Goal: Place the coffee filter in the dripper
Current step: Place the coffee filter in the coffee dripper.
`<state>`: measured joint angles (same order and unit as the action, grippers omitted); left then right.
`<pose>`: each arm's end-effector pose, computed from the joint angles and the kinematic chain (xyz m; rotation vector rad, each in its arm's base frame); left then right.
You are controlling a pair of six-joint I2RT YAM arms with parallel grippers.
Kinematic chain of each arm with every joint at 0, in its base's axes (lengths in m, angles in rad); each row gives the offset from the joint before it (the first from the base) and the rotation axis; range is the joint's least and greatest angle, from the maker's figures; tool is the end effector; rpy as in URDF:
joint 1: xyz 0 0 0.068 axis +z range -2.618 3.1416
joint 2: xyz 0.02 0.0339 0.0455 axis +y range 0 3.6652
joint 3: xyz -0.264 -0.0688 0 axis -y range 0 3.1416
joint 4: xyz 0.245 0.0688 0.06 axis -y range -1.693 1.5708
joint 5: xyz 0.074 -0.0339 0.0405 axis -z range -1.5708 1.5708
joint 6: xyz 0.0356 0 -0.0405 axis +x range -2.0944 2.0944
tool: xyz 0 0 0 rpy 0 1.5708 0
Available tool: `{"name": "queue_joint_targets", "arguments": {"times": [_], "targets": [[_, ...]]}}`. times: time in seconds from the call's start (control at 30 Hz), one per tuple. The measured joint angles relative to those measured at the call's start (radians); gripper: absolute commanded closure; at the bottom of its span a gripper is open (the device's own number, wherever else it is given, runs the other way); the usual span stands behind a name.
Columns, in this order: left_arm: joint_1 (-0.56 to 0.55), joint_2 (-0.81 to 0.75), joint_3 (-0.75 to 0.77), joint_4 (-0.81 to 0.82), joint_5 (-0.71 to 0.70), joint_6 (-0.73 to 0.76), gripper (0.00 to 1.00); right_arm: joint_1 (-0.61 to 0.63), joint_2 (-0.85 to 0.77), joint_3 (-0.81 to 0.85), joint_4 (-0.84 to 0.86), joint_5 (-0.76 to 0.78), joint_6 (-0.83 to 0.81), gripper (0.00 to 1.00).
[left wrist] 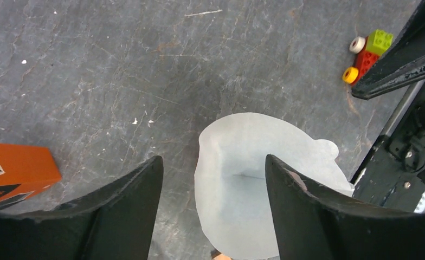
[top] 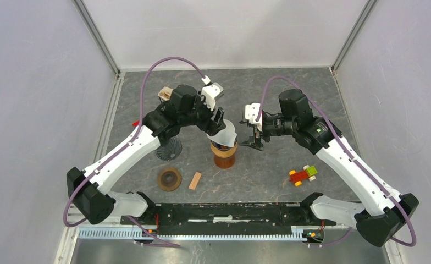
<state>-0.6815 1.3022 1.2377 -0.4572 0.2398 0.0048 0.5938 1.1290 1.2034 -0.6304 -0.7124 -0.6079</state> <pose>0.2218 -0.1908 0.3580 0.8603 1.9646 -0.6541 0.1799 0.1495 0.3769 -1.4856 1.4290 0.7431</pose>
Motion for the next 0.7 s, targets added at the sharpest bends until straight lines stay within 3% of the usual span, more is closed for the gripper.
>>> {"name": "queue_joint_targets", "arguments": {"times": [0.3, 0.7], "targets": [[-0.034, 0.157, 0.156, -0.181, -0.043, 0.091, 0.2, -0.014, -0.044, -0.056, 0.002, 0.022, 0.0, 0.22], [-0.089, 0.29, 0.235, -0.335, -0.081, 0.151, 0.17, -0.056, -0.123, -0.116, 0.024, 0.033, 0.005, 0.22]]}}
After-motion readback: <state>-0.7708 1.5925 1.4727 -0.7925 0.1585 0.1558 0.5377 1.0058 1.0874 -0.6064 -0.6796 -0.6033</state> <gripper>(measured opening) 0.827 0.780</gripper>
